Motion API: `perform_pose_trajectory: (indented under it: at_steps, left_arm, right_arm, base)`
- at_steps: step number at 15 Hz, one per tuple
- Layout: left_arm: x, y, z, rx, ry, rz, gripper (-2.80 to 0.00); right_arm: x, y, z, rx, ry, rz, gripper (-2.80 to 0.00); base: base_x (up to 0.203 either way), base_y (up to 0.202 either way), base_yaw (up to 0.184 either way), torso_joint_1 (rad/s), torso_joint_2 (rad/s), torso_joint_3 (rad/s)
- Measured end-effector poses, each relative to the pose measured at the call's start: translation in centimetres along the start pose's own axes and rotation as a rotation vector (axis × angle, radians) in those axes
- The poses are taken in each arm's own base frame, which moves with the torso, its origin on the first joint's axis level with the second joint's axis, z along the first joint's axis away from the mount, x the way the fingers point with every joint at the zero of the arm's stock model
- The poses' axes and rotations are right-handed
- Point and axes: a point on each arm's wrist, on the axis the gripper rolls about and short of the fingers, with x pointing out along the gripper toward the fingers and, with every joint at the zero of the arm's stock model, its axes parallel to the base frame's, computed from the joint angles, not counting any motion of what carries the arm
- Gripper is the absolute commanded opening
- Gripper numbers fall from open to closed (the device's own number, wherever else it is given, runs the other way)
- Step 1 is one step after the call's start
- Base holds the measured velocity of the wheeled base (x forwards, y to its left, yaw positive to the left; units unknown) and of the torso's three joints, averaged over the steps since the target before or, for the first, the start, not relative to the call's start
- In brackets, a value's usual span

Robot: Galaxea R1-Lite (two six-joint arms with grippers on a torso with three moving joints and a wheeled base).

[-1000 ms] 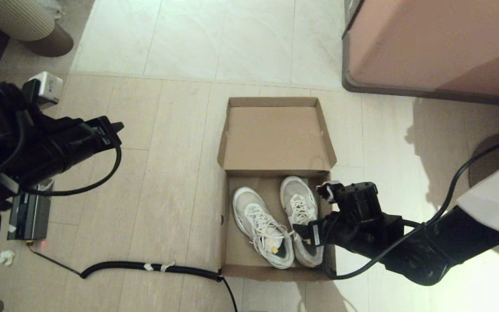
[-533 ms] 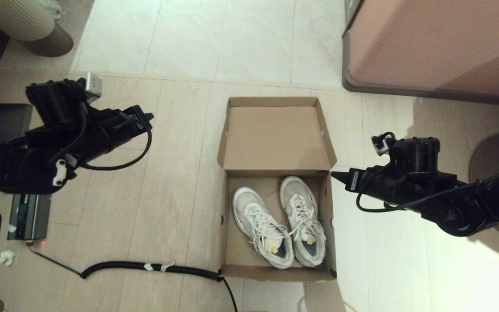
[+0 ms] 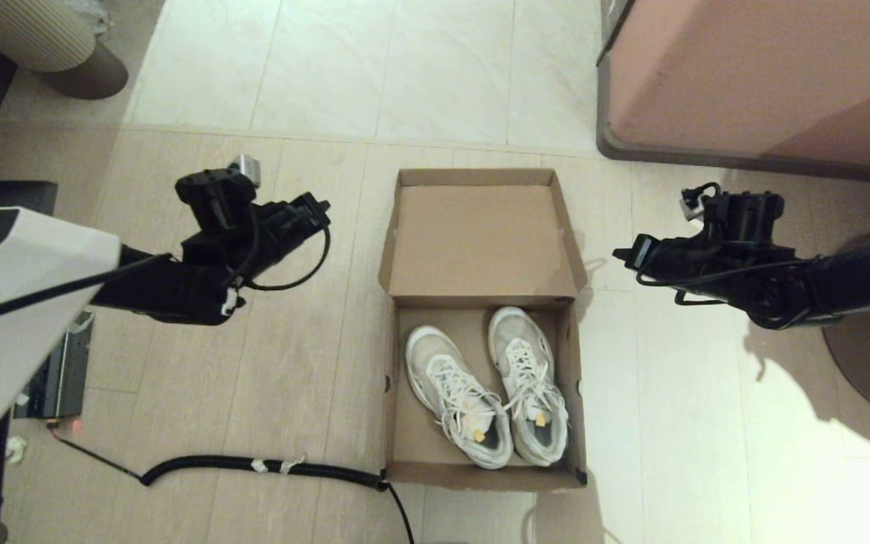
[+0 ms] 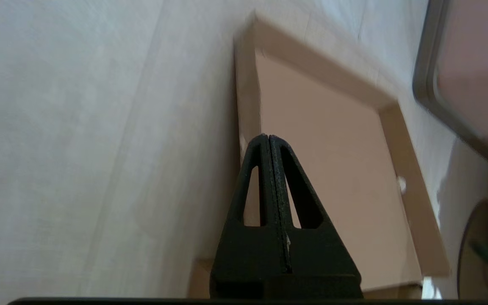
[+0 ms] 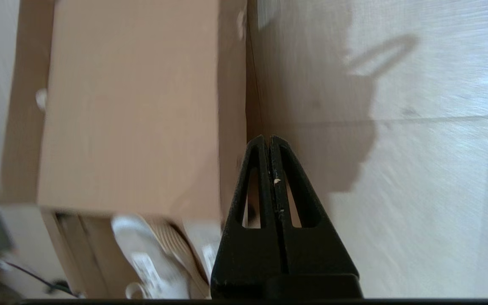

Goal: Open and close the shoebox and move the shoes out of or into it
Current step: Close the shoe box

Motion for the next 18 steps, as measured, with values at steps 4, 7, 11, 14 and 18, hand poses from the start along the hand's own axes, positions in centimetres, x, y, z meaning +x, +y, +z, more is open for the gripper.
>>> perform_pose_trajectory:
  at_steps: [4,7,11,14,18]
  left_arm:
    - [2.5,0.1,-3.2,-0.021,0.021,-0.024,-2.8]
    - [4.4,0.2,-3.9,-0.082,-0.017,-0.055,-2.8]
    - [6.1,0.0,-6.0,-0.107,-0.01,-0.079,-2.8]
    - [6.6,0.1,-7.5,-0.11,0.011,-0.079,-2.8]
    - [6.9,0.1,-8.7,-0.113,0.032,-0.079,-2.8]
  right_arm:
    - [5.2,-2.3,-0.5,0.143,0.0,0.024,-2.8]
    - [7.9,-3.4,-1.3,0.261,-0.003,0.044,-2.8]
    - [10.0,-4.2,-2.6,0.391,0.087,0.14,-2.8]
    - [10.5,-4.5,-3.4,0.482,0.126,0.182,-2.8]
    - [10.9,-4.5,-3.3,0.619,0.127,0.302,-2.8]
  base:
    - [0.0,0.0,0.0,0.0,0.0,0.0]
    - [0.0,0.0,0.0,0.0,0.0,0.0]
    - [0.0,0.0,0.0,0.0,0.0,0.0]
    - [0.0,0.0,0.0,0.0,0.0,0.0]
    - [0.0,0.0,0.0,0.0,0.0,0.0]
